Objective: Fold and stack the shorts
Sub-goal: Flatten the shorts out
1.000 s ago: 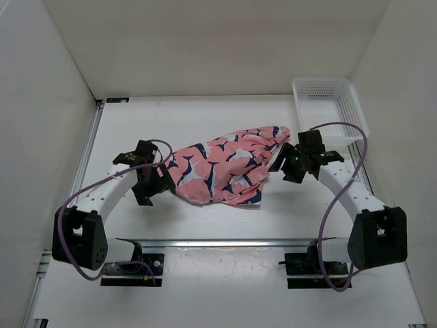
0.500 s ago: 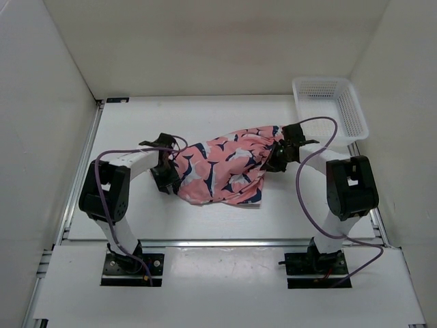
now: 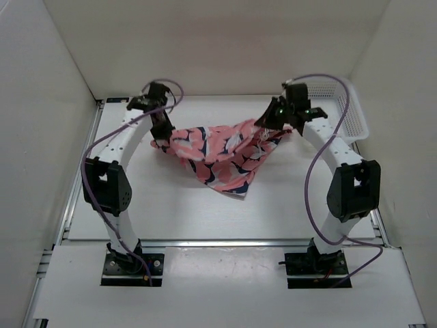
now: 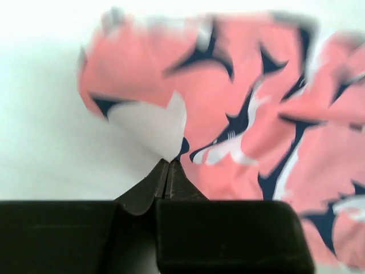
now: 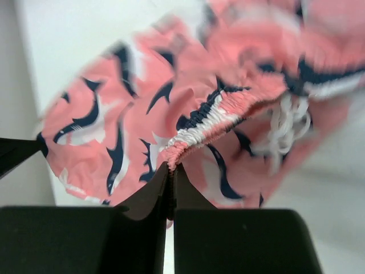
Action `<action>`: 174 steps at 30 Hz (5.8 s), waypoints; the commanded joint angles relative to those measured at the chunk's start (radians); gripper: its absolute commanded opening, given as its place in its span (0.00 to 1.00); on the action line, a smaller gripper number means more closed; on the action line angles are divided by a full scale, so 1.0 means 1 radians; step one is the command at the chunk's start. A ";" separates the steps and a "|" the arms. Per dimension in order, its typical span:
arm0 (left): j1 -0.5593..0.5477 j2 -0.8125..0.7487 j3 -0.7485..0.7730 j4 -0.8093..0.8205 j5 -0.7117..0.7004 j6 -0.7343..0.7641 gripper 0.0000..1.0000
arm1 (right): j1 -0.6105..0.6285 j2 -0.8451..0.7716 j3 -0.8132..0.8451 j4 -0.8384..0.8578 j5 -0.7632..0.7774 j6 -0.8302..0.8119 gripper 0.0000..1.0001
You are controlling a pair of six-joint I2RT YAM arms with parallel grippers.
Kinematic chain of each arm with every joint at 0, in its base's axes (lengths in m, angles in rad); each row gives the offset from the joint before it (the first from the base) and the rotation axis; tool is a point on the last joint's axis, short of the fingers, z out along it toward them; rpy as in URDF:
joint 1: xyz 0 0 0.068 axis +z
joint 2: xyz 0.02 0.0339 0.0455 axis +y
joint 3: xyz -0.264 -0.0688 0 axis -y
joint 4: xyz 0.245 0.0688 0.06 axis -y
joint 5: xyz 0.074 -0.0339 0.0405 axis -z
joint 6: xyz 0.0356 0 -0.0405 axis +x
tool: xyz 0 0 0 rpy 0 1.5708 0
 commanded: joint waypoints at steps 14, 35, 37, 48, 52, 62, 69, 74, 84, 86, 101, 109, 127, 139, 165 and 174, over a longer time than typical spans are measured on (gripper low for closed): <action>0.074 -0.378 -0.184 -0.143 0.140 0.185 1.00 | 0.009 -0.625 -0.381 -0.134 0.276 -0.077 0.00; 0.026 -0.330 -0.842 0.125 0.335 -0.186 1.00 | -0.136 -0.559 -0.667 -0.184 0.291 0.002 0.13; 0.016 -0.300 -0.842 0.174 0.344 -0.195 1.00 | -0.145 -0.559 -0.676 -0.184 0.291 0.012 0.18; -0.052 -0.215 -0.775 0.244 0.323 -0.238 0.11 | -0.172 -0.616 -0.718 -0.203 0.230 0.025 0.97; -0.061 -0.224 -0.775 0.244 0.323 -0.238 0.11 | -0.200 -0.671 -0.799 -0.203 0.181 0.080 0.95; -0.070 -0.243 -0.755 0.244 0.305 -0.229 0.11 | -0.200 -0.717 -0.985 0.108 0.145 0.162 0.64; -0.070 -0.289 -0.666 0.121 0.200 -0.197 0.11 | -0.200 -0.683 -0.844 0.135 0.188 0.085 0.00; -0.049 -0.408 -0.379 -0.043 0.023 -0.111 0.11 | -0.200 -0.745 -0.620 -0.052 0.189 0.001 0.00; -0.012 -0.563 0.409 -0.302 -0.102 0.024 0.11 | -0.159 -0.742 -0.017 -0.299 0.092 -0.048 0.00; -0.012 -0.632 0.469 -0.312 -0.139 0.024 0.11 | -0.159 -0.766 0.115 -0.350 0.060 -0.082 0.00; -0.056 -0.813 0.879 -0.318 -0.340 0.111 0.11 | -0.159 -0.906 0.489 -0.513 -0.278 0.054 0.00; -0.067 -0.795 0.600 -0.235 -0.174 0.104 0.11 | -0.159 -0.877 0.396 -0.522 -0.255 0.015 0.00; -0.001 -0.723 -0.115 -0.092 0.134 0.082 0.23 | -0.053 -0.586 0.187 -0.122 -0.345 0.025 0.00; 0.135 -0.662 -0.013 -0.164 0.153 0.124 0.38 | 0.248 -0.311 0.660 -0.118 -0.309 -0.094 0.00; 0.132 -0.676 -0.957 0.121 0.321 -0.206 0.94 | 0.094 -0.578 -0.509 -0.115 0.153 -0.062 0.00; 0.013 -0.539 -0.956 0.179 0.278 -0.323 0.99 | 0.065 -0.569 -0.500 -0.106 0.095 -0.053 0.00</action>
